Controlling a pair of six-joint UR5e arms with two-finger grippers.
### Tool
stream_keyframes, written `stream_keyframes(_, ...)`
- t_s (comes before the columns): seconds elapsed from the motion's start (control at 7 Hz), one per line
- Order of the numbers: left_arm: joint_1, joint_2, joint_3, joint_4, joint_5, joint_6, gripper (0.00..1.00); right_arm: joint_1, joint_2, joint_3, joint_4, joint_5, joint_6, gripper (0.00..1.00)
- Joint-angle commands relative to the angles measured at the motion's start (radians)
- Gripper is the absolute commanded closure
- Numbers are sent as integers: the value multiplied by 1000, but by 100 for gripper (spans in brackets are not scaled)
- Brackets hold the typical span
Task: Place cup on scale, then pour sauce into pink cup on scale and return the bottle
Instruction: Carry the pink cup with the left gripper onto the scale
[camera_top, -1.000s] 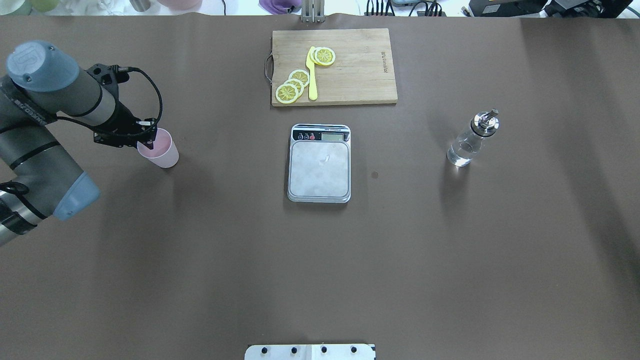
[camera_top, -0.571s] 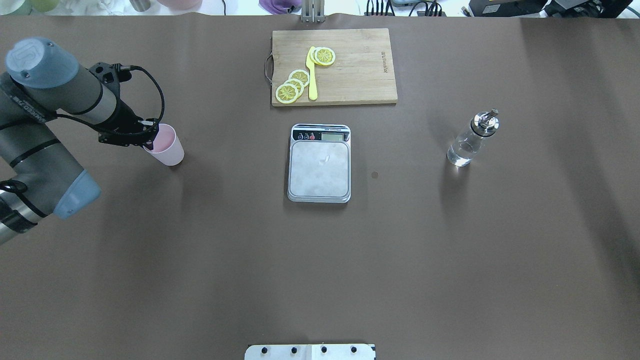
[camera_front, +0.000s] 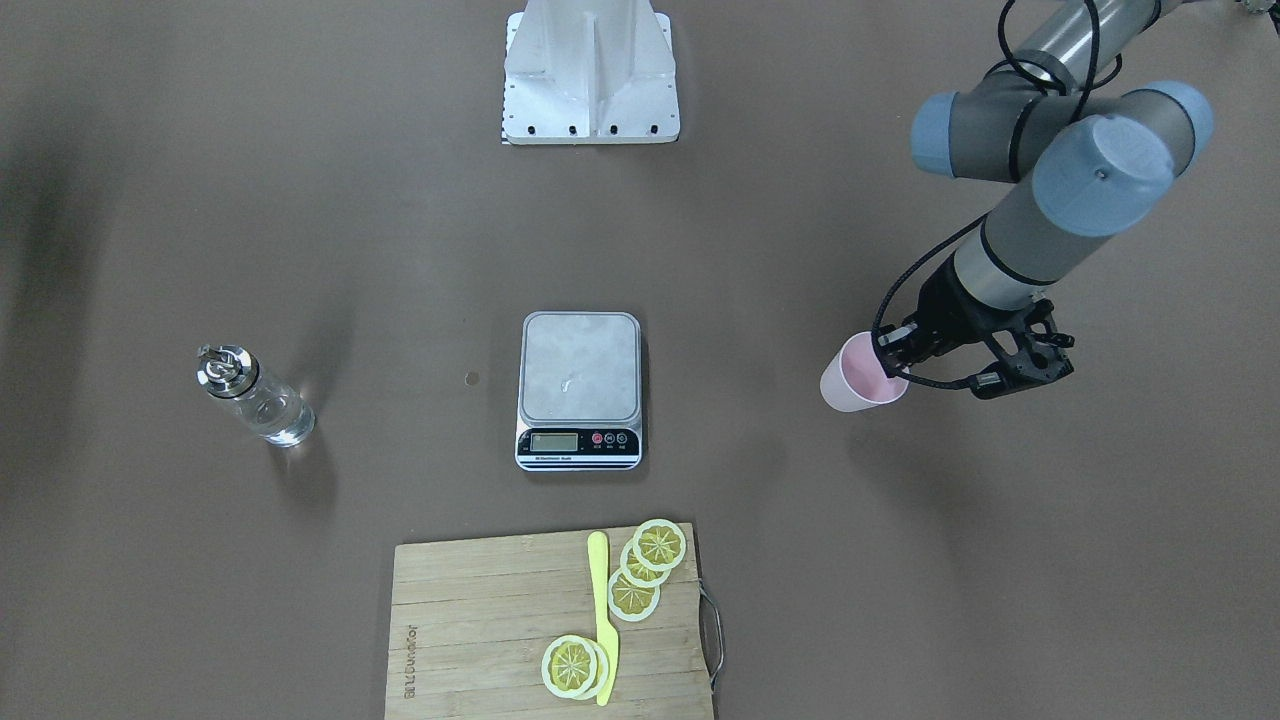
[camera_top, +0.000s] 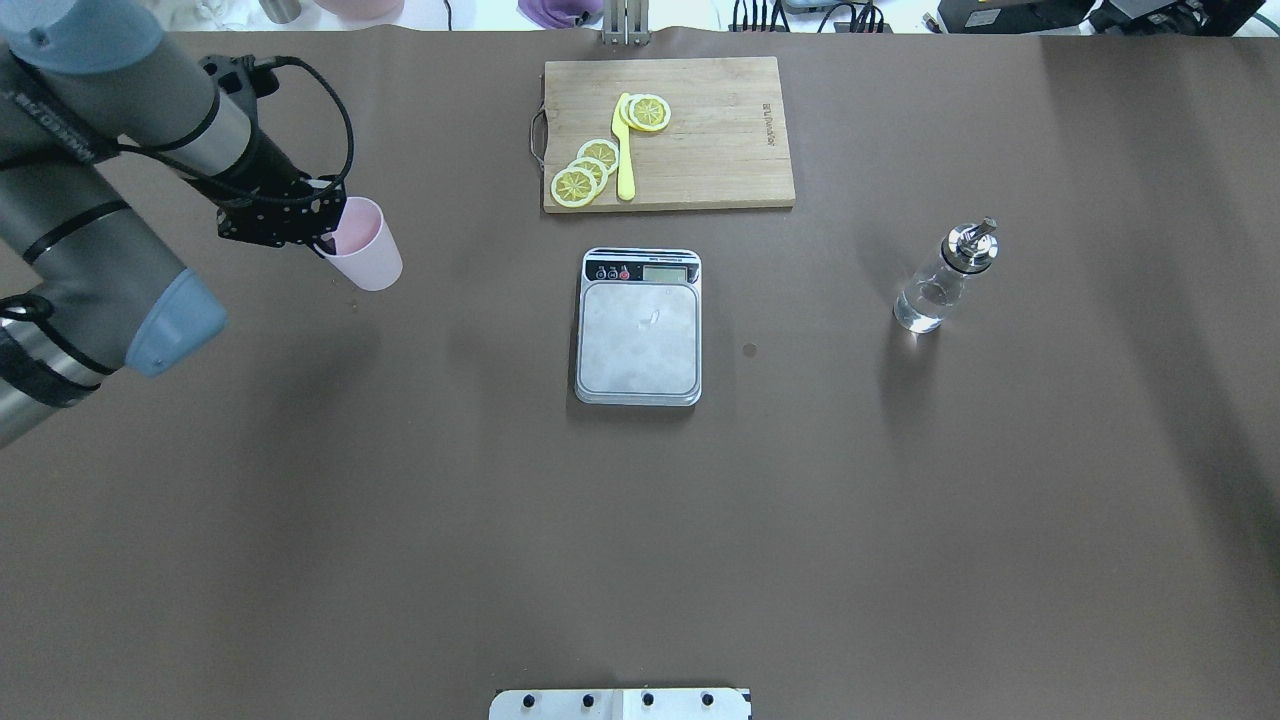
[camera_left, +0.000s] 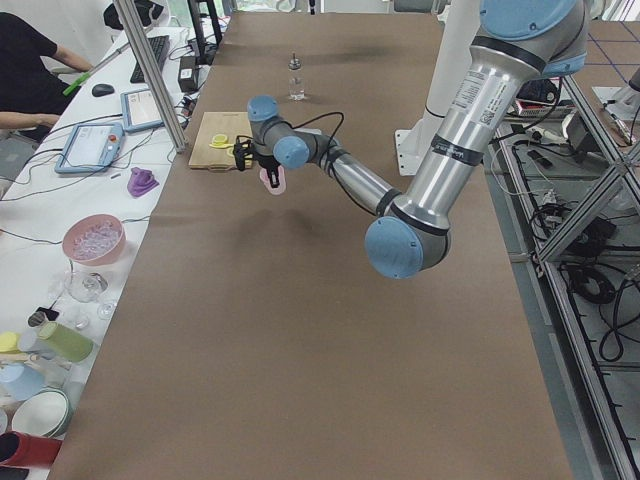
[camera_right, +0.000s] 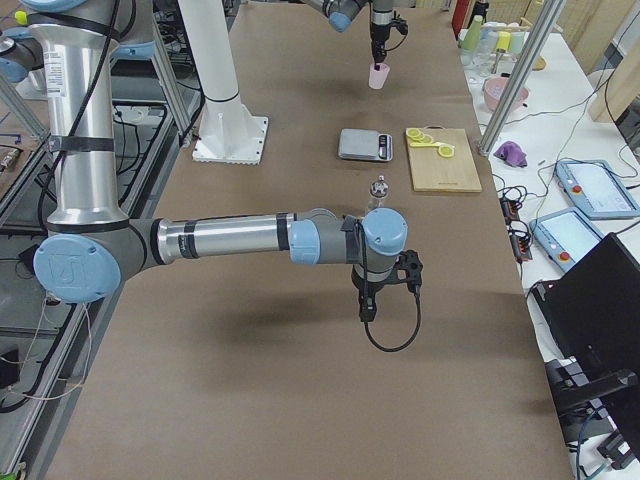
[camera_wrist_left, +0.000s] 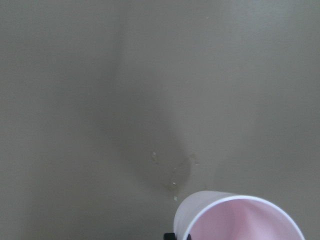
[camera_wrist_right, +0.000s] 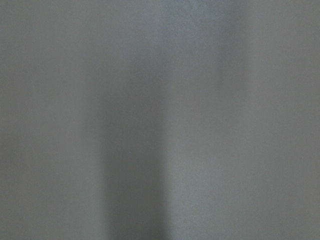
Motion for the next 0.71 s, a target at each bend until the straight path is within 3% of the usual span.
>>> stream_keyframes(0.0,41,-125,-8,106,5,-119,100,0,0,-1,0,1,0,0)
stream_keyframes(0.57,213,-314,103,104,164,-336,100,-2,-2,-1,0,3,0,0)
